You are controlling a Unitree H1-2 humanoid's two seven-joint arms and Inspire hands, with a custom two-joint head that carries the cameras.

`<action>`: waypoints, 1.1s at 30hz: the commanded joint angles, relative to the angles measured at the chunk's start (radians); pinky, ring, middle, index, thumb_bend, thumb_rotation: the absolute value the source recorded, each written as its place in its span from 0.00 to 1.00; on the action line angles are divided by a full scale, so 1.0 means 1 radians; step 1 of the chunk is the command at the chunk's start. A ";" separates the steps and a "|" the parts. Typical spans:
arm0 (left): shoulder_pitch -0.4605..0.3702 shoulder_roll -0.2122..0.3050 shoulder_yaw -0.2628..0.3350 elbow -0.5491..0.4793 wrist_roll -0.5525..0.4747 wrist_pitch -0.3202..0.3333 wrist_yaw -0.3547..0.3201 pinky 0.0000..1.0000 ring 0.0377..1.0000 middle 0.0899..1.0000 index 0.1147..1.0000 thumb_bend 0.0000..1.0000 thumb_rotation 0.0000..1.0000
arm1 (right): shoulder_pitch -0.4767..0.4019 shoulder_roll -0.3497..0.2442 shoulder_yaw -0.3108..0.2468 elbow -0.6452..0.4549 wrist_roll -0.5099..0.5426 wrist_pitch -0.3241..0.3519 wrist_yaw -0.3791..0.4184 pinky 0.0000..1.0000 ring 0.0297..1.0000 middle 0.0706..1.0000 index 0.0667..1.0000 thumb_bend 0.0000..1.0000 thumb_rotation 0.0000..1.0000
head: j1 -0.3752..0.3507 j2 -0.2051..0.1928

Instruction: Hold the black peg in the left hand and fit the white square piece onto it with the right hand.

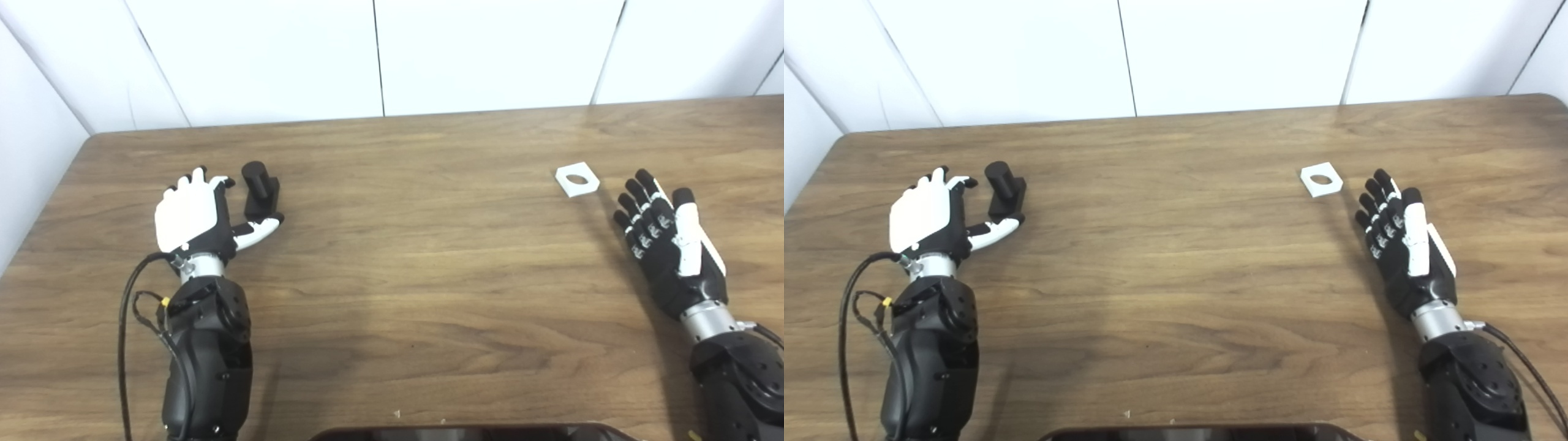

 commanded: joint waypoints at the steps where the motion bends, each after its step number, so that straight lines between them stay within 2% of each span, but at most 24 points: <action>1: -0.051 0.017 -0.002 -0.006 0.035 -0.003 0.008 1.00 1.00 1.00 0.77 0.76 0.56 | -0.008 -0.003 0.004 -0.005 0.014 -0.019 0.021 1.00 1.00 1.00 1.00 0.60 1.00 | 0.002 0.001; 11: -0.073 0.033 -0.013 0.033 0.020 -0.004 0.036 1.00 1.00 1.00 0.76 0.77 0.52 | -0.003 0.002 0.007 -0.005 0.006 -0.019 0.012 1.00 1.00 1.00 1.00 0.62 1.00 | 0.001 0.002; 33: -0.135 0.033 -0.004 0.165 0.059 -0.003 0.071 1.00 1.00 1.00 0.75 0.79 0.56 | 0.002 -0.001 0.007 0.010 0.019 -0.033 0.018 1.00 1.00 1.00 1.00 0.62 1.00 | 0.000 0.001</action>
